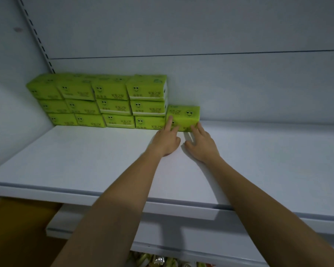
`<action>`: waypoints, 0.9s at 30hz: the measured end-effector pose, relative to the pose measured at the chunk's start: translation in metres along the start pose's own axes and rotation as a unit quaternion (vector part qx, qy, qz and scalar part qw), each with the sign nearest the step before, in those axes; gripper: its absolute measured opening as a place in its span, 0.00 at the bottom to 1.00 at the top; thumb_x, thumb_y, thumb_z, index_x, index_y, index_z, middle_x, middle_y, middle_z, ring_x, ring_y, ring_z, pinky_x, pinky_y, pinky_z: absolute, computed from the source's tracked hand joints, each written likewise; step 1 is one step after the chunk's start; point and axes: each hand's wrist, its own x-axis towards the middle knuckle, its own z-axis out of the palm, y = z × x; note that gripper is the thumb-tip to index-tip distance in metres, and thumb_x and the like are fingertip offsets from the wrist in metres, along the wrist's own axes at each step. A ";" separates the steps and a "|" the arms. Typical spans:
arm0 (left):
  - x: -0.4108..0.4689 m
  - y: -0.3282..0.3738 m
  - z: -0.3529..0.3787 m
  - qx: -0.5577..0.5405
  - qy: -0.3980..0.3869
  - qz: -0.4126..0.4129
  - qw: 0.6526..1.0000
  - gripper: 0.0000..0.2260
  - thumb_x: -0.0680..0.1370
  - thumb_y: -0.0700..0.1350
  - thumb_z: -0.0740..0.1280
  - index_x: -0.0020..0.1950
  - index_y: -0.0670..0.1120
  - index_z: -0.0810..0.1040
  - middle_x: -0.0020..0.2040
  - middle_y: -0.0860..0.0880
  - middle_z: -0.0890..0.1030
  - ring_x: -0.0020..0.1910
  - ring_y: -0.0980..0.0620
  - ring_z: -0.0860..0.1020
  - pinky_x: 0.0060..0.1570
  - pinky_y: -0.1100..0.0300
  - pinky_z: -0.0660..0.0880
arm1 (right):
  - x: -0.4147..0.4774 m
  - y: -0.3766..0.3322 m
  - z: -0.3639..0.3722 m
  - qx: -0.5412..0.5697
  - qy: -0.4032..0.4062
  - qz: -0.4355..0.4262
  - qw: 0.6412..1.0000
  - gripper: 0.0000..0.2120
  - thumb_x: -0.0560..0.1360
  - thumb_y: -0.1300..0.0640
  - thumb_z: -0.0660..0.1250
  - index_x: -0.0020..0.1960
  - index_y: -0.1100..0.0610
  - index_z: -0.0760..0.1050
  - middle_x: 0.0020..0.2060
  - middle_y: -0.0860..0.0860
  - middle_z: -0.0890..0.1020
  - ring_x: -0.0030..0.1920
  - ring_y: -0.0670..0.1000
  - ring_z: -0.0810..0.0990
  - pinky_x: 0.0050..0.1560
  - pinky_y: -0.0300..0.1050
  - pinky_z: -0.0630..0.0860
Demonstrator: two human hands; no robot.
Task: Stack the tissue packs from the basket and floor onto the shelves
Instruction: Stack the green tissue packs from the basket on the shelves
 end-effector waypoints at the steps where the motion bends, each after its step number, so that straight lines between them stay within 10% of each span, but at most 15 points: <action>1: 0.002 -0.001 -0.002 0.005 -0.005 -0.001 1.000 0.24 0.80 0.45 0.56 0.76 0.44 0.55 0.77 0.44 0.40 0.71 0.40 0.62 0.66 0.50 0.64 | 0.000 0.000 0.001 -0.017 -0.005 -0.002 1.000 0.30 0.76 0.52 0.61 0.75 0.57 0.55 0.76 0.54 0.51 0.73 0.56 0.58 0.68 0.46 0.58; 10: -0.077 -0.036 -0.010 0.006 0.008 0.013 1.000 0.23 0.83 0.46 0.51 0.77 0.44 0.51 0.78 0.47 0.46 0.77 0.48 0.48 0.73 0.51 0.52 | -0.009 -0.014 -0.001 -0.111 0.006 -0.015 0.994 0.28 0.78 0.48 0.57 0.74 0.57 0.57 0.76 0.58 0.52 0.74 0.57 0.57 0.71 0.50 0.53; 27: -0.371 -0.188 0.071 -0.239 0.170 -0.030 0.955 0.22 0.80 0.48 0.52 0.73 0.43 0.63 0.73 0.47 0.65 0.71 0.57 0.58 0.71 0.58 0.54 | -0.234 -0.198 0.144 -0.097 0.004 -0.260 0.961 0.21 0.76 0.52 0.57 0.66 0.60 0.71 0.68 0.58 0.70 0.68 0.57 0.69 0.70 0.50 0.58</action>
